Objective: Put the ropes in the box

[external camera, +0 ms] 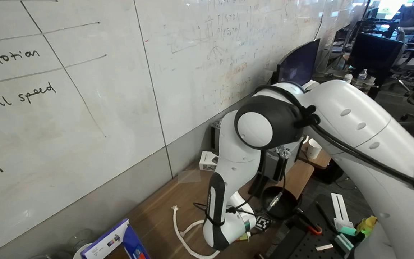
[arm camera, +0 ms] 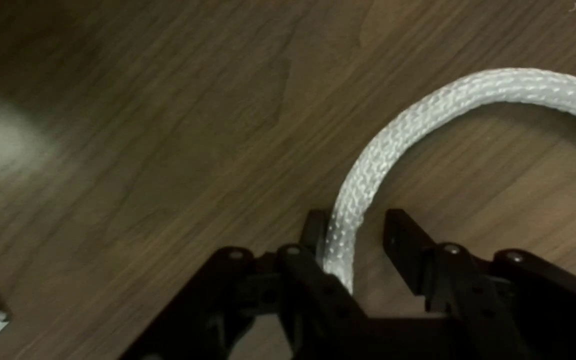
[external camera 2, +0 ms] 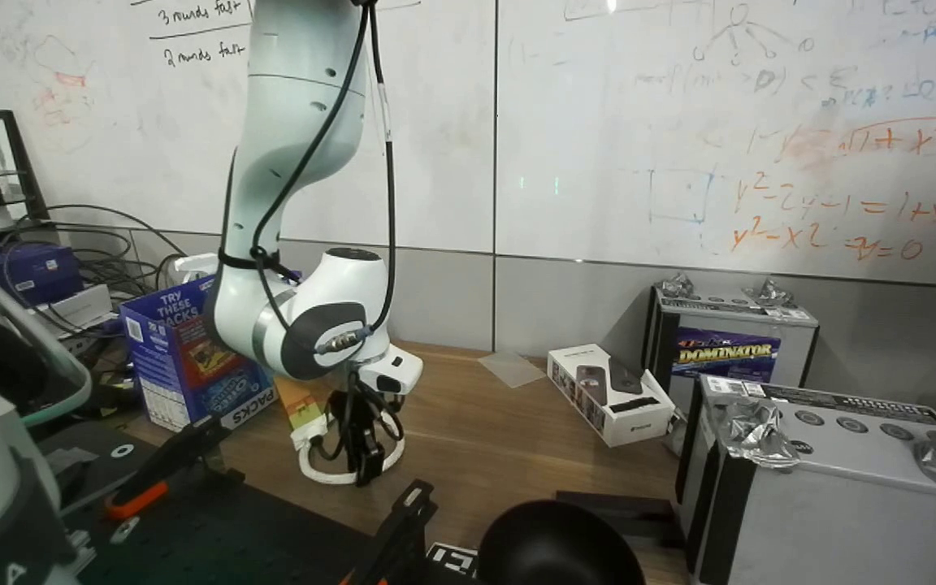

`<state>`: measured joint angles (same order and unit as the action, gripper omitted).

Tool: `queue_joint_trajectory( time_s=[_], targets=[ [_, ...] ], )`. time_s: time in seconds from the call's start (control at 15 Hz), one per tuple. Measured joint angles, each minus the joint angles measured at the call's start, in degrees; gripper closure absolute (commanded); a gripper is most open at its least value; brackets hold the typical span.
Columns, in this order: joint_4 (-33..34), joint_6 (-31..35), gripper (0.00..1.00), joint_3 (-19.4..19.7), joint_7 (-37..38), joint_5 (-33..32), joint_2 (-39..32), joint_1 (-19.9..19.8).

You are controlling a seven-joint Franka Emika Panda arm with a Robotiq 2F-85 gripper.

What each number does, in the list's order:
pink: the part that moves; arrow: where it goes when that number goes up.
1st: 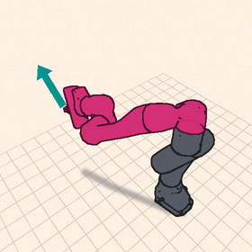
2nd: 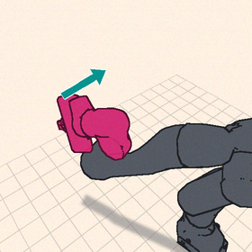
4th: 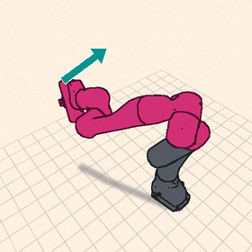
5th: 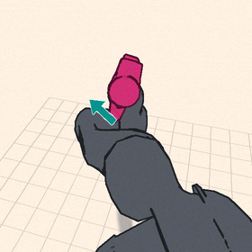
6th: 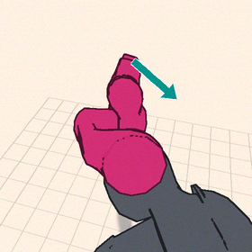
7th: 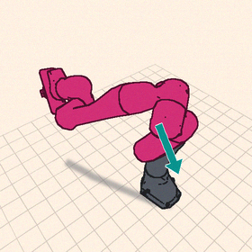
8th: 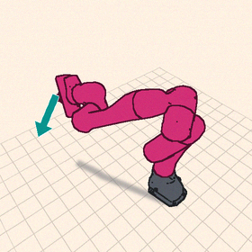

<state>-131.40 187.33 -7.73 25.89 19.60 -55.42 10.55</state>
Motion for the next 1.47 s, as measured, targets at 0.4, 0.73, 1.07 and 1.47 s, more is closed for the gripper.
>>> queue_joint_trajectory(
  time_s=[0.4,0.73,1.07,1.47],
  targets=[
    [0.4,-0.2,0.94,-1.0,-0.4,-0.1,0.3,-0.7],
    [2.0,-3.4,0.94,-11.2,-4.8,-3.3,2.7,-10.0],
    [0.5,-7.0,0.94,-19.1,-7.6,-3.7,13.8,-15.4],
    [-1.9,-13.8,0.94,-22.8,-7.6,-1.8,31.6,-13.6]
  ],
)
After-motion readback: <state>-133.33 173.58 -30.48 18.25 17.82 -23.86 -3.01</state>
